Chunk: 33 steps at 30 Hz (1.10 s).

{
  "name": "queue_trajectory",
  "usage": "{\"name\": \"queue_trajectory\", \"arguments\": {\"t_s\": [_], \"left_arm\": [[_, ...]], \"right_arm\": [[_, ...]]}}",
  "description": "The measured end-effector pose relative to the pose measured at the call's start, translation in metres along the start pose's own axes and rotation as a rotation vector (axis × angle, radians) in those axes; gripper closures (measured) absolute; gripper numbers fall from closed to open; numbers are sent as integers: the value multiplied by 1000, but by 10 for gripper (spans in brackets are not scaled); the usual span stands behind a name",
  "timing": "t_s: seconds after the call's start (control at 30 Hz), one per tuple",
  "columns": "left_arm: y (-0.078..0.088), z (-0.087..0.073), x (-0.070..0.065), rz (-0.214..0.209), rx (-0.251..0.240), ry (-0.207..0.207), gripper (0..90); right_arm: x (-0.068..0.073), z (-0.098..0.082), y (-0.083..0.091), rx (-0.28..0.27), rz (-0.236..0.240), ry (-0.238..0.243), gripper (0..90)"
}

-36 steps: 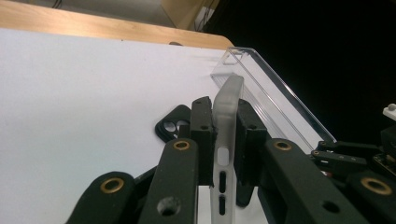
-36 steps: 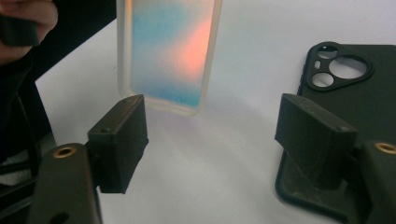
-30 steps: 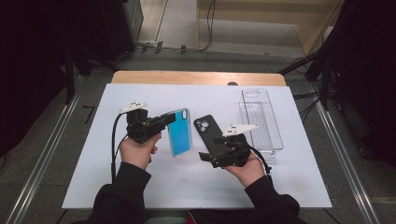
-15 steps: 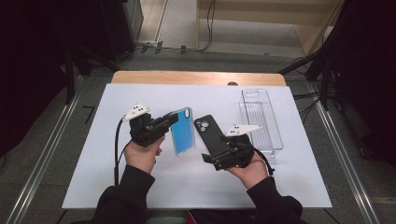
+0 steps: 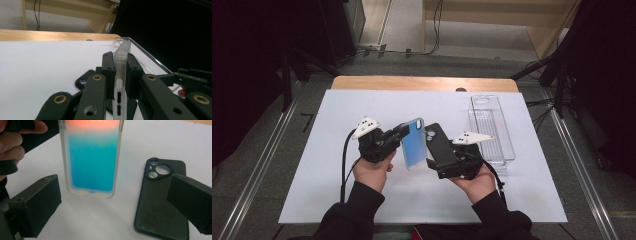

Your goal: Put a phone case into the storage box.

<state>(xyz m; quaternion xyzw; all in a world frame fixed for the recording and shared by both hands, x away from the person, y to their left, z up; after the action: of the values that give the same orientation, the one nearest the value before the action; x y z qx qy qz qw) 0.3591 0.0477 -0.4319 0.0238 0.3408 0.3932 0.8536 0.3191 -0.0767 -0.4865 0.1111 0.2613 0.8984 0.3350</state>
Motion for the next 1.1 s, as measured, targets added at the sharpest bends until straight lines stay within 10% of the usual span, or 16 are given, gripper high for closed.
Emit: {"name": "queue_trajectory", "arguments": {"t_s": [1.1], "left_arm": [[-10,-17,-17,-8,22,15,811]], "right_arm": [[3,24,-23,6,-74,-53,0]]}}
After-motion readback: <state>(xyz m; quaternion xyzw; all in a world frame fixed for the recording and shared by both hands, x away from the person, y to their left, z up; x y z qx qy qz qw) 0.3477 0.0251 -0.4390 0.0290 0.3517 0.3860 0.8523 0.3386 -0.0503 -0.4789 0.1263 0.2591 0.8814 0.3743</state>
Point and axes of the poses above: each handheld gripper's, and its own axes: y roughly backward along the jaws, z roughly out of its top, x roughly to its left, the point moved 10 cm from there along -y, roughly forward along the jaws, and after that the axes turned 15 degrees about y, right-handed, at the moved point
